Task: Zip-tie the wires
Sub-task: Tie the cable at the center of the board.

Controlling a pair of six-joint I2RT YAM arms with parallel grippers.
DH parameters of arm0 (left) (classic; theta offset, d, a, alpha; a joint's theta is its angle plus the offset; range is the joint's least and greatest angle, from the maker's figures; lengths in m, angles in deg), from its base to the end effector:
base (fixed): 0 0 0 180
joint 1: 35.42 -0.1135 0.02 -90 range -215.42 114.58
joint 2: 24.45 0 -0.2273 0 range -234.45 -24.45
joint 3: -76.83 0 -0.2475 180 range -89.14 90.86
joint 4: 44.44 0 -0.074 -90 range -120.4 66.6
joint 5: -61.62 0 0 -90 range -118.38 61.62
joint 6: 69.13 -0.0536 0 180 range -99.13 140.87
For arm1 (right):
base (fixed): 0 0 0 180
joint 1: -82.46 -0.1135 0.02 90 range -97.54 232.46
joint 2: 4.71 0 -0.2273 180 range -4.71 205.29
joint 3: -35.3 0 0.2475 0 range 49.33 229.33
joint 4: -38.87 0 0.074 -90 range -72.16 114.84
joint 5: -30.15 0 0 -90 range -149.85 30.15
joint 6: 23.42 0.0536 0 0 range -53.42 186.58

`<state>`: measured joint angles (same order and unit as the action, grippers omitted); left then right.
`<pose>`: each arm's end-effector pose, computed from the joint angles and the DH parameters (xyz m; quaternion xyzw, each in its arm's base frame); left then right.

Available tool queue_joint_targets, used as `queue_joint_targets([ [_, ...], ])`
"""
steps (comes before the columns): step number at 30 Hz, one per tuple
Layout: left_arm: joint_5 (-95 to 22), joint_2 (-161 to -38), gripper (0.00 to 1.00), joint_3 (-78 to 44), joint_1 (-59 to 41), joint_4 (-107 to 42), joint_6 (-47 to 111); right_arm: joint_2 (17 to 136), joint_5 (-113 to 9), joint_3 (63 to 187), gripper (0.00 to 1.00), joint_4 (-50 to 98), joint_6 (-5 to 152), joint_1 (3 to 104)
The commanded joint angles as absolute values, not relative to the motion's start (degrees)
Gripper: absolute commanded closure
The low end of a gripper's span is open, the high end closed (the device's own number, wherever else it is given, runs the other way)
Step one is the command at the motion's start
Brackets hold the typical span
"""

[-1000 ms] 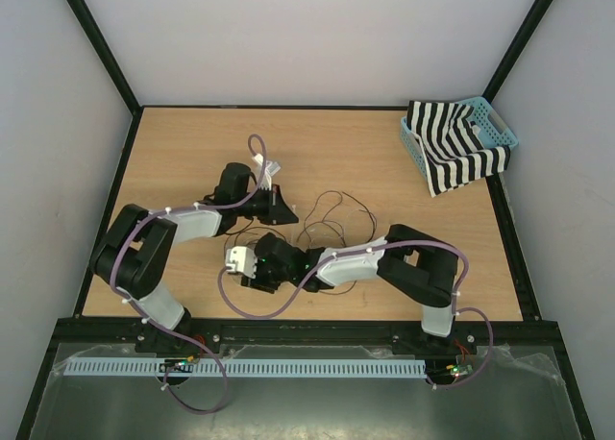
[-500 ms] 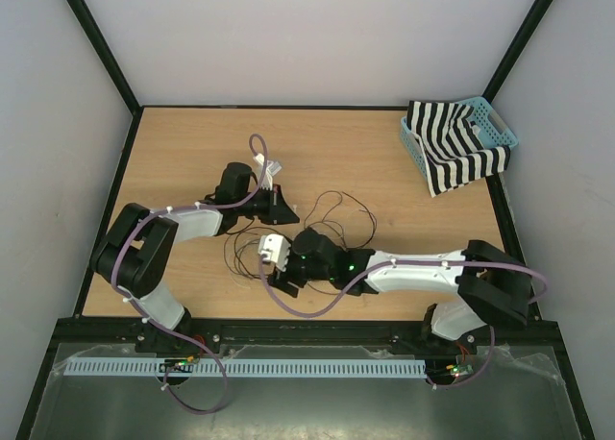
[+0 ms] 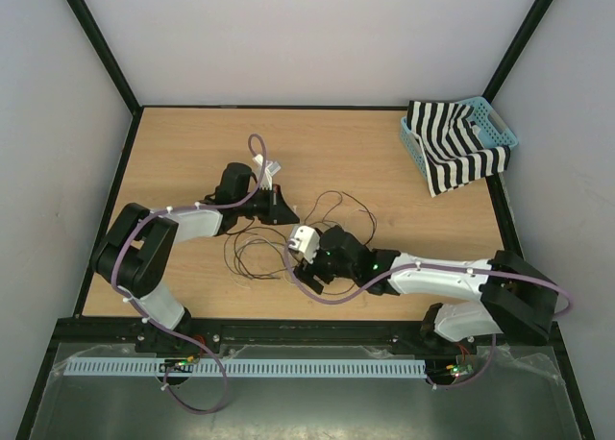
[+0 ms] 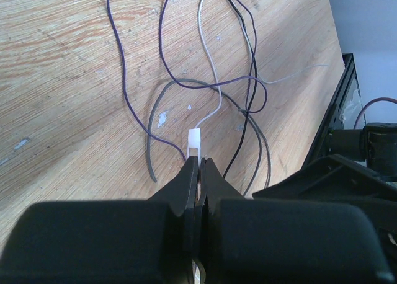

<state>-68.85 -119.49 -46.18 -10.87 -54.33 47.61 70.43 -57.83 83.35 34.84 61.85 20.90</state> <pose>0.2912 -0.1713 0.1332 0.1623 0.8082 -0.4762 0.3062 0.1370 0.2570 0.1546 -0.4833 0.7243 0.2474 0.4249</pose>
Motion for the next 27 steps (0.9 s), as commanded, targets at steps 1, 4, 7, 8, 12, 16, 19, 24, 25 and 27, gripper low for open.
queue_joint_targets([
  [1,-69.4,-120.0,1.0,-47.2,-10.9,-55.4,48.1,71.8,-56.9,81.5,0.15,36.7,59.8,20.7],
  [4,-69.2,-119.8,1.0,-47.4,-10.9,-55.4,48.2,76.1,-56.4,83.6,0.15,36.0,59.6,20.5],
  [7,-69.2,-119.8,1.0,-47.5,-10.9,-55.3,48.4,79.0,-56.7,85.4,0.15,35.7,59.3,20.1],
  [8,-69.3,-119.9,1.0,-47.6,-10.9,-55.2,48.4,79.8,-56.8,85.7,0.15,35.7,59.2,19.9],
  [12,-69.3,-119.6,1.0,-48.0,-10.9,-55.3,48.7,82.6,-58.4,87.1,0.15,35.0,59.2,19.9],
  [16,-69.1,-119.8,1.0,-48.5,-10.9,-55.3,48.8,84.0,-60.9,88.0,0.15,35.0,59.3,19.9],
  [19,-69.6,-120.1,1.0,-48.5,-10.9,-55.3,48.8,84.5,-64.0,88.3,0.15,35.1,58.9,20.2],
  [24,-70.3,-120.3,1.0,-48.5,-10.9,-55.3,48.7,86.0,-64.7,89.5,0.15,34.6,58.2,22.1],
  [25,-70.5,-120.4,1.0,-48.5,-10.9,-55.3,48.7,86.7,-64.7,89.7,0.15,34.6,58.0,22.3],
  [27,-70.8,-120.6,1.0,-48.5,-10.9,-55.3,48.7,87.9,-65.0,90.5,0.15,34.6,57.6,22.7],
])
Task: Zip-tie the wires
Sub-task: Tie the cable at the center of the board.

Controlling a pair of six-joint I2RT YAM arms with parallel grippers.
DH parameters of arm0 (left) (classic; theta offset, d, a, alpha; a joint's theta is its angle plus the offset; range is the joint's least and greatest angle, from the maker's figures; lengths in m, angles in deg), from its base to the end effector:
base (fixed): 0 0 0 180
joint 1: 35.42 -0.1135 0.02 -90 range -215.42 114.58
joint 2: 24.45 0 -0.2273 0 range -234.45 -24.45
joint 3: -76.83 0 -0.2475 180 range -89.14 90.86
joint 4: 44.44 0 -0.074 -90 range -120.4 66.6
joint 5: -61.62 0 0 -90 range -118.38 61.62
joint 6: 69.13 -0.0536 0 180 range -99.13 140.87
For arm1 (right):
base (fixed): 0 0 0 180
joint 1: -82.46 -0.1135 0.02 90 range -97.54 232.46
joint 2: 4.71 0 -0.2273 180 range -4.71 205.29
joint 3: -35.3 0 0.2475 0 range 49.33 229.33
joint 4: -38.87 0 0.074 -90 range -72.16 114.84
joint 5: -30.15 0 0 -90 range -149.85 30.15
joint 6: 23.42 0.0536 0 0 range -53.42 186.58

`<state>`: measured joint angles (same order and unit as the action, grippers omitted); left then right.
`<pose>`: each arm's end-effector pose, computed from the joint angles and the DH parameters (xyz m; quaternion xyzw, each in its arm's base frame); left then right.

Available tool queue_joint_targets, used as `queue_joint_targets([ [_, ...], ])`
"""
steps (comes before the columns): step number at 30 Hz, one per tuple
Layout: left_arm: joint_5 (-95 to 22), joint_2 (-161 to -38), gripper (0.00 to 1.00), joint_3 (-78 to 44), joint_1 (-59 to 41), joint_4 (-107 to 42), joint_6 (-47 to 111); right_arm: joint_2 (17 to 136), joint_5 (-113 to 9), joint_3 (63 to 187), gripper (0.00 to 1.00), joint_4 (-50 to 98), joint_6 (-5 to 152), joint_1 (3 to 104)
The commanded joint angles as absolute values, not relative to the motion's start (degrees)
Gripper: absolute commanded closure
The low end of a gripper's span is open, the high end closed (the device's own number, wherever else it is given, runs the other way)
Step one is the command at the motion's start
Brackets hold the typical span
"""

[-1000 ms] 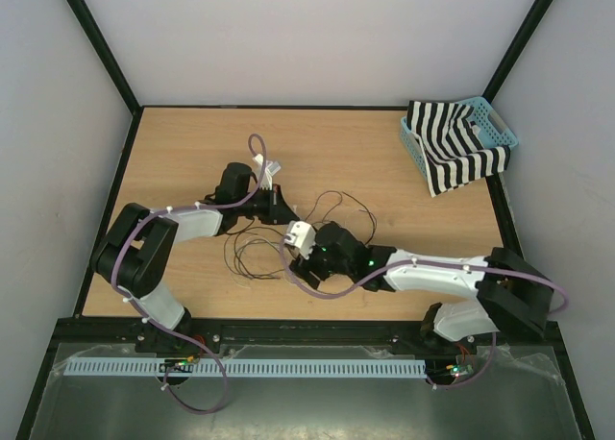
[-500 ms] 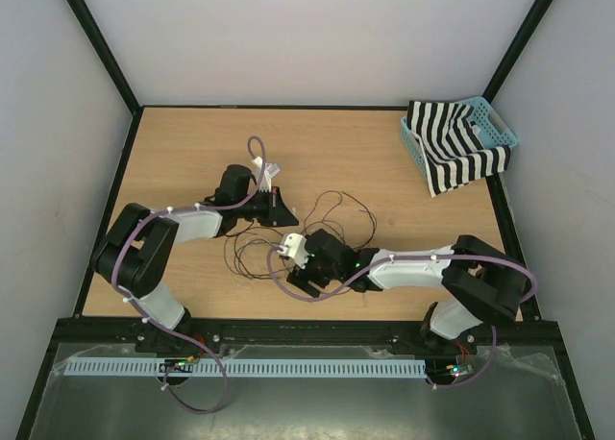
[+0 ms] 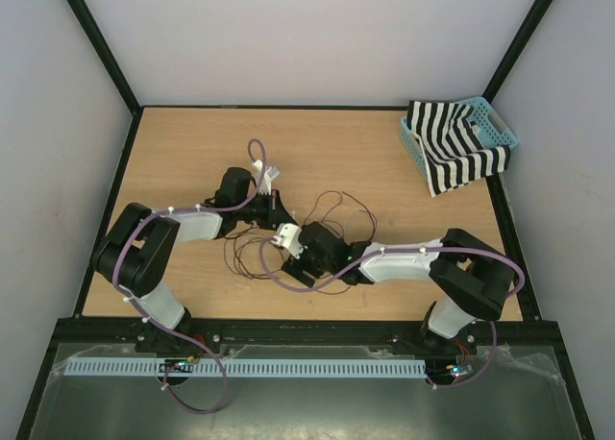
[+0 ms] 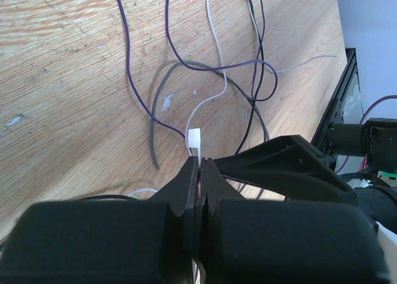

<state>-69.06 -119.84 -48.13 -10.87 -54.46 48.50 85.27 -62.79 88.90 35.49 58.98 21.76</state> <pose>0.2847 -0.1684 0.1217 0.1510 0.8177 -0.4759 0.2863 0.1576 0.2753 0.1124 -0.4991 0.7552 0.1689 0.3900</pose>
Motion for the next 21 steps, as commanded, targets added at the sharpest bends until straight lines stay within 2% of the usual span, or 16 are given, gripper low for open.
queue_joint_targets([
  [1,-70.9,-120.6,1.0,-48.5,-10.9,-55.3,48.8,88.5,-65.4,90.7,0.15,34.5,57.5,22.8],
  [9,-71.7,-121.4,1.0,-48.1,-10.9,-55.2,48.5,88.2,-63.9,90.2,0.16,35.0,57.3,28.4],
  [21,-73.9,-122.6,1.0,-46.9,-10.5,-55.1,48.4,91.2,-64.7,92.4,0.16,35.5,56.7,30.5],
])
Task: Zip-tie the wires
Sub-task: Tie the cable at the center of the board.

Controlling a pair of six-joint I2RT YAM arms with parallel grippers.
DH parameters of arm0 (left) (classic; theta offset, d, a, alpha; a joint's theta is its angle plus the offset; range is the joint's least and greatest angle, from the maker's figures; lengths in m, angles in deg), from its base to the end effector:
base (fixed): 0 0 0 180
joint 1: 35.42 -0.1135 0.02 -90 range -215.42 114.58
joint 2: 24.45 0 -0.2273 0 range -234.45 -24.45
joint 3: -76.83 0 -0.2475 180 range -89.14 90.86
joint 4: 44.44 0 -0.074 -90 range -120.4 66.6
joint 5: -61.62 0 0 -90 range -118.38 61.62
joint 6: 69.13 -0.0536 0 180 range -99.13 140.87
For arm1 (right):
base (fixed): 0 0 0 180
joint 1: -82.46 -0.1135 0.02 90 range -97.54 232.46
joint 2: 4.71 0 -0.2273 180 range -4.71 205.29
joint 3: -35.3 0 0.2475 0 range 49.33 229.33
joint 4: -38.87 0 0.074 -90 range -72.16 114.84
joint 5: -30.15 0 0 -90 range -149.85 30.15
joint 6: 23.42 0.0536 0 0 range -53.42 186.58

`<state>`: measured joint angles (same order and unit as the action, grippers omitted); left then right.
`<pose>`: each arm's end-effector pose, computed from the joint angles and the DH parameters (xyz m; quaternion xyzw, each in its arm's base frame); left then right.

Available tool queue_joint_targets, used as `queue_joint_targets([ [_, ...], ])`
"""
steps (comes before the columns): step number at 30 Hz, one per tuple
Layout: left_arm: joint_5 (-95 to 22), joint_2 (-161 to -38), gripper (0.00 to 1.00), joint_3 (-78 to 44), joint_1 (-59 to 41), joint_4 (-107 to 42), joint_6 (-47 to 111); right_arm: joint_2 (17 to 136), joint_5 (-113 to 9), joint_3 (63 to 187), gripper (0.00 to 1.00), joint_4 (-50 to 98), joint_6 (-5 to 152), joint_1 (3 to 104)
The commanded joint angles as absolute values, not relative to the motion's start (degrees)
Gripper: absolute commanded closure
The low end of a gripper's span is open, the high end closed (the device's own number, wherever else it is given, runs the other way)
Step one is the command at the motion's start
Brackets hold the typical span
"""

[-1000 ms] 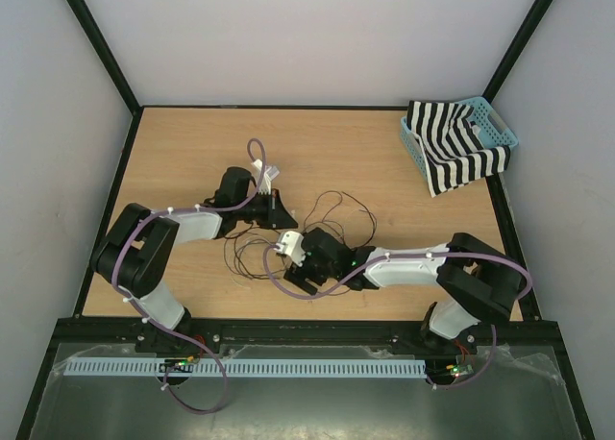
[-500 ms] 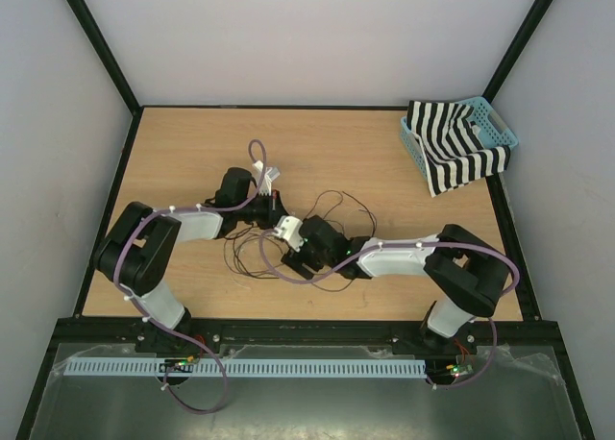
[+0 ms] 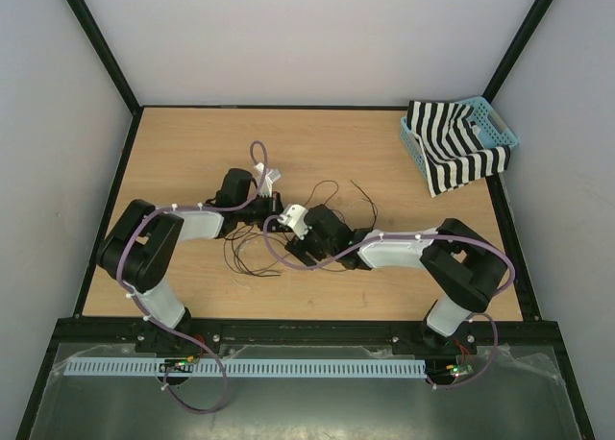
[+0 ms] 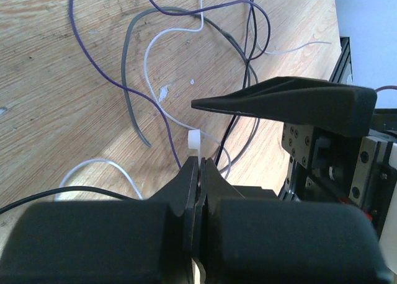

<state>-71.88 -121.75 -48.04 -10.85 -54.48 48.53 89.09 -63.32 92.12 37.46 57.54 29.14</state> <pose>0.2829 -0.1699 0.1128 0.1573 0.8174 -0.4890 0.2607 0.2013 0.2649 0.1122 -0.4546 0.7767 0.1387 0.4133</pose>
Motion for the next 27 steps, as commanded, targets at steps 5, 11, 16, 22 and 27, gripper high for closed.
queue_joint_targets([
  [5,-74.3,-123.2,1.0,-46.5,-10.4,-54.7,48.7,90.0,-63.6,92.0,0.16,36.3,56.9,32.1],
  [11,-73.5,-124.1,1.0,-45.9,-10.4,-53.3,50.5,86.2,-59.1,87.9,0.11,40.1,56.6,32.1],
  [16,-72.5,-123.9,1.0,-45.6,-10.4,-52.1,50.6,80.3,-56.5,82.7,0.02,45.7,55.7,31.9],
  [22,-71.8,-124.0,1.0,-44.9,-10.3,-50.3,50.5,71.8,-58.0,76.2,0.01,53.5,54.6,31.7],
  [27,-71.8,-124.5,1.0,-44.2,-10.4,-49.0,50.3,64.9,-58.1,71.8,0.01,59.1,51.6,31.7],
])
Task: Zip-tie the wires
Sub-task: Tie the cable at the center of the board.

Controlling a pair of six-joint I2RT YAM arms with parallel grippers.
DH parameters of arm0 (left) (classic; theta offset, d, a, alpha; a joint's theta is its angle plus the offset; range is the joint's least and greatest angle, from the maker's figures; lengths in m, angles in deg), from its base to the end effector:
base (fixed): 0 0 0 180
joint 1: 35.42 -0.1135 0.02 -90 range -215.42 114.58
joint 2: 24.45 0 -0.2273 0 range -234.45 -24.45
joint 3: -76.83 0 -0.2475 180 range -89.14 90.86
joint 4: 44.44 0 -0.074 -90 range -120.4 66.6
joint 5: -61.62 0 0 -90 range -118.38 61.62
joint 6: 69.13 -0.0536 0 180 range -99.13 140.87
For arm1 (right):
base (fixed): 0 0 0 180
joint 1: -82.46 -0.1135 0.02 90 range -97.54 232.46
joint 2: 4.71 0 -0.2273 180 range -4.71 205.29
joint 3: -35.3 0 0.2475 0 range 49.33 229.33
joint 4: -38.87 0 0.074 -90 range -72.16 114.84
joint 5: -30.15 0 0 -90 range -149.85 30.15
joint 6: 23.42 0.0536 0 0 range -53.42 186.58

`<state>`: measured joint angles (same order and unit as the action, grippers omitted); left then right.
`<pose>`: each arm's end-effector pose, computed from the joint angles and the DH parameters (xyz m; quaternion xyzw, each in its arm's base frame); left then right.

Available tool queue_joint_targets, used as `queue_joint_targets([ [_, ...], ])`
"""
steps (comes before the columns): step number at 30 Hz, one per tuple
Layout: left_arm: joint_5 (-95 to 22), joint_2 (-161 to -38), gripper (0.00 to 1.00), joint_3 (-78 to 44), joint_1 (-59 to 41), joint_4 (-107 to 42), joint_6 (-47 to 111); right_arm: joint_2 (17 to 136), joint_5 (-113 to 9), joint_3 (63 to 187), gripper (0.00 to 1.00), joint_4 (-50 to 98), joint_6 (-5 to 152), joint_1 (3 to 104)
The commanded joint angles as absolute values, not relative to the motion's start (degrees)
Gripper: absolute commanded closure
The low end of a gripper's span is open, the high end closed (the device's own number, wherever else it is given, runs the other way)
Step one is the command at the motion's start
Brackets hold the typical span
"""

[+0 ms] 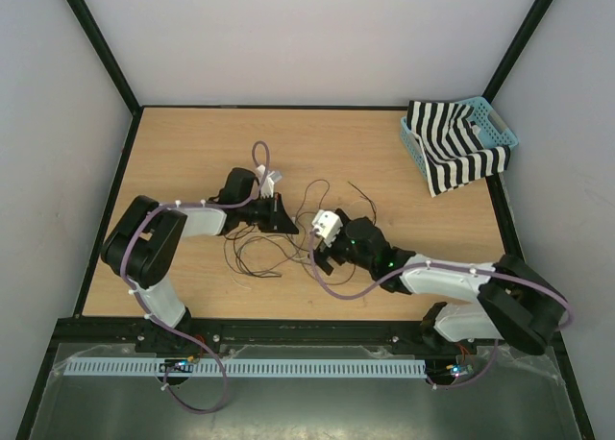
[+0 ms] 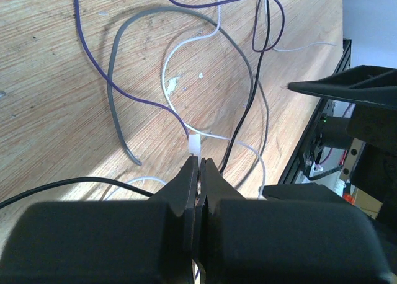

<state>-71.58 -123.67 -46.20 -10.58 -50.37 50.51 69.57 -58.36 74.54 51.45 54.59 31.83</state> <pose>0.2847 -0.1722 0.1045 0.1313 0.8358 -0.4842 0.2229 0.1759 0.2165 0.1415 -0.4381 0.7064 0.1941 0.5209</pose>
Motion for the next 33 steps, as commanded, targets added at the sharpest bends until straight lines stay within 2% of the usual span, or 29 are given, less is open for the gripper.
queue_joint_targets([
  [1,-71.9,-124.6,1.0,-44.0,-10.4,-48.8,50.2,63.6,-56.8,70.5,0.01,60.9,50.0,31.7],
  [5,-72.1,-125.0,1.0,-43.5,-10.4,-47.9,49.9,59.1,-52.1,64.4,0.01,70.0,42.4,30.1],
  [10,-72.1,-125.2,1.0,-43.2,-10.4,-47.3,49.5,58.7,-54.4,64.4,0.01,67.6,32.3,25.4],
  [22,-72.1,-125.1,1.0,-42.6,-10.6,-45.8,49.0,68.2,-55.4,65.9,0.01,64.7,23.9,15.3],
  [33,-72.2,-125.1,1.0,-42.1,-10.6,-44.8,49.0,75.6,-54.9,69.4,0.01,66.4,22.3,14.2],
])
